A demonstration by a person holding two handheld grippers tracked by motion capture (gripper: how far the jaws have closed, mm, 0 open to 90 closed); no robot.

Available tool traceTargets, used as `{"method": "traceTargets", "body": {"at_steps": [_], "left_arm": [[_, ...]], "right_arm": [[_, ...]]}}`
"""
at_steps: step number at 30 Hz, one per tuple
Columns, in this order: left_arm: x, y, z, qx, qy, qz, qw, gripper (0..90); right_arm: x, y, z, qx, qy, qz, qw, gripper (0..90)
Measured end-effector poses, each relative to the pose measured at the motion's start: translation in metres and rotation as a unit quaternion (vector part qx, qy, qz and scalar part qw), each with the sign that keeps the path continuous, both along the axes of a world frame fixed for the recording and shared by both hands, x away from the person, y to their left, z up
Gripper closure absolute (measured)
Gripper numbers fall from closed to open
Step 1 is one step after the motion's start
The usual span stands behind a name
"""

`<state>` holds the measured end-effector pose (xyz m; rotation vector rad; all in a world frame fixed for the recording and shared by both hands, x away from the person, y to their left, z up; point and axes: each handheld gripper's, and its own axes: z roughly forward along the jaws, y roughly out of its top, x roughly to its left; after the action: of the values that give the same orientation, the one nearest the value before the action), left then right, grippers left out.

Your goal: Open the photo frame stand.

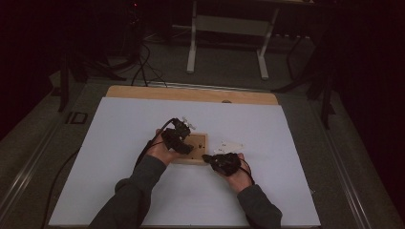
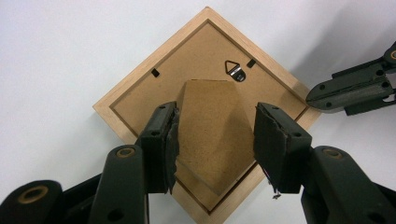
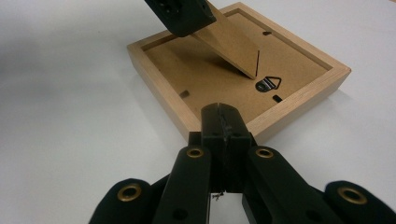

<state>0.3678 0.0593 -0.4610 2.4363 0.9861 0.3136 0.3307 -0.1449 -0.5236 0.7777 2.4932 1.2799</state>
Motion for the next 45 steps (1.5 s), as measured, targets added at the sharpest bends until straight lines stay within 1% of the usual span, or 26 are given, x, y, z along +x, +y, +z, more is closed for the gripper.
{"method": "traceTargets", "body": {"at_steps": [9, 10, 13, 15, 19, 20, 22, 23, 26, 29, 32, 38, 41, 45], "left_arm": [[-0.002, 0.002, -0.002, -0.005, -0.005, -0.002, 1.0, 51.1], [-0.002, 0.003, -0.002, -0.004, -0.005, -0.006, 1.0, 50.9], [-0.002, 0.003, -0.003, -0.007, -0.004, -0.004, 1.0, 50.5], [-0.001, 0.004, -0.004, -0.01, 0.001, -0.005, 0.9999, 49.6], [-0.001, 0.004, -0.004, -0.01, 0.002, -0.004, 0.9999, 46.7], [0.0, 0.005, -0.004, -0.019, 0.005, 0.001, 0.9998, 45.4], [0.001, 0.006, -0.003, -0.024, 0.005, 0.005, 0.9997, 43.3], [0.001, 0.008, -0.002, -0.033, 0.008, 0.006, 0.9994, 42.7], [0.002, 0.01, 0.0, -0.042, 0.009, 0.011, 0.999, 41.7], [0.003, 0.013, 0.0, -0.058, 0.014, 0.016, 0.9981, 41.2], [0.003, 0.016, 0.001, -0.076, 0.016, 0.024, 0.9967, 41.3], [0.003, 0.022, 0.001, -0.091, 0.018, 0.034, 0.9952, 41.2], [0.003, 0.025, 0.001, -0.104, 0.024, 0.038, 0.9936, 41.2], [0.003, 0.028, -0.001, -0.116, 0.03, 0.046, 0.9917, 41.3]], "right_arm": [[0.0, 0.0, 0.0, 0.001, 0.001, 0.0, 1.0, 89.9], [0.0, 0.0, 0.0, 0.001, 0.0, 0.0, 1.0, 89.9], [0.0, 0.0, 0.0, 0.001, 0.0, 0.0, 1.0, 89.9], [0.0, 0.0, 0.0, 0.002, 0.0, 0.0, 1.0, 89.9], [0.0, 0.0, 0.0, 0.002, 0.0, 0.0, 1.0, 89.9], [0.0, 0.0, 0.0, 0.002, 0.0, 0.0, 1.0, 89.9], [0.0, -0.001, 0.0, 0.002, 0.0, 0.0, 1.0, 89.9], [0.0, -0.001, 0.0, 0.002, 0.001, 0.0, 1.0, 89.9], [0.0, -0.001, 0.0, 0.003, 0.001, 0.0, 1.0, 89.9], [0.0, -0.001, -0.001, 0.003, 0.001, 0.0, 1.0, 89.8], [0.0, -0.001, -0.001, 0.002, 0.0, 0.0, 1.0, 89.8], [0.0, -0.001, 0.0, 0.002, -0.001, 0.0, 1.0, 89.7], [0.0, 0.0, -0.001, 0.002, -0.002, 0.0, 1.0, 89.0], [0.0, -0.001, 0.0, 0.0, -0.003, -0.003, 1.0, 87.3]]}}
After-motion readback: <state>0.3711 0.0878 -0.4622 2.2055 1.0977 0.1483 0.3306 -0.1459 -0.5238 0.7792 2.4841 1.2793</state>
